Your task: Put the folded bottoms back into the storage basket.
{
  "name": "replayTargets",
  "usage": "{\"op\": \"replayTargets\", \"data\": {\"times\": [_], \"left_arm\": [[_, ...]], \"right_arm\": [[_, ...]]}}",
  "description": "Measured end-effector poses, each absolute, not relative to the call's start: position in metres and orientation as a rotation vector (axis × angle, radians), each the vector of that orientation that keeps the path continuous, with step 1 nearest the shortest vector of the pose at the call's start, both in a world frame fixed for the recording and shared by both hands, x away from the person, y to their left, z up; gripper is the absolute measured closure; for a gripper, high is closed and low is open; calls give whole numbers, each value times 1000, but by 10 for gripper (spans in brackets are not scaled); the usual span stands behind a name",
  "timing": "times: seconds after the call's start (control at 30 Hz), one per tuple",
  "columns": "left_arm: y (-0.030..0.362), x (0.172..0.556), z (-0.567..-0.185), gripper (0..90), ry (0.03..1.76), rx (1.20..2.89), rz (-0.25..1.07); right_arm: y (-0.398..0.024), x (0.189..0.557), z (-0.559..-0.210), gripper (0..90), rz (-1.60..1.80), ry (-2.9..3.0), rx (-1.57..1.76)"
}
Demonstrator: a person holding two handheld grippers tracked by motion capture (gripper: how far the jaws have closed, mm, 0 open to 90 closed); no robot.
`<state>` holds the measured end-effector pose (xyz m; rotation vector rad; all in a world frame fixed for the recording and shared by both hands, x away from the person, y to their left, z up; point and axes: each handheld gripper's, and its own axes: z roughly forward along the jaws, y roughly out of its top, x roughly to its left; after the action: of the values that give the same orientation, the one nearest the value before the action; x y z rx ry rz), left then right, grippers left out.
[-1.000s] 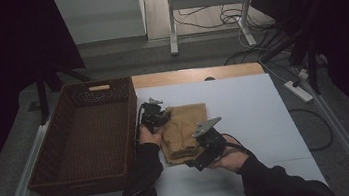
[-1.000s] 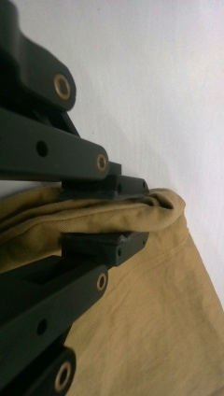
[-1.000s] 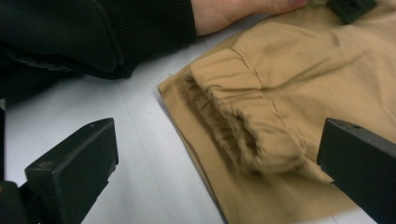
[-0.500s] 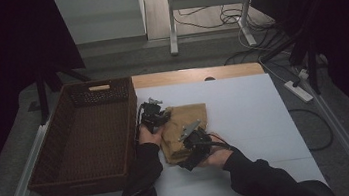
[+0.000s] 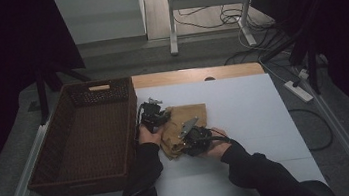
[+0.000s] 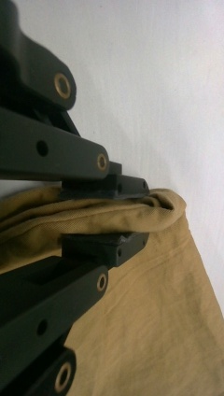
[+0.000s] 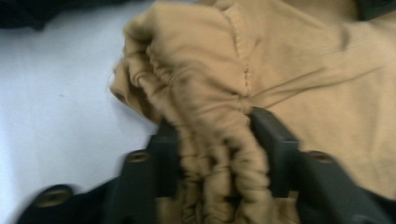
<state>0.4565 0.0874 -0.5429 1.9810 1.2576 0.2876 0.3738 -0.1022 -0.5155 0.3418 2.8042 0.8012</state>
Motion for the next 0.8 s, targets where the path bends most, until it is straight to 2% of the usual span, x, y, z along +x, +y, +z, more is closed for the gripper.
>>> {"op": "replayTargets", "data": {"times": [0.07, 0.2, 0.5, 0.8], "left_arm": [[88, 457, -543, 756, 1258, 1983, 284], [88, 457, -543, 758, 1261, 1977, 281], [83, 454, -540, 794, 1242, 2004, 336], [80, 452, -526, 807, 1225, 2006, 297]], "right_arm": [[-103, 375, -515, 698, 799, 2798, 335], [-101, 374, -514, 714, 773, 2796, 292], [-100, 376, -509, 717, 763, 2823, 296], [-103, 374, -496, 725, 819, 2859, 274]]}}
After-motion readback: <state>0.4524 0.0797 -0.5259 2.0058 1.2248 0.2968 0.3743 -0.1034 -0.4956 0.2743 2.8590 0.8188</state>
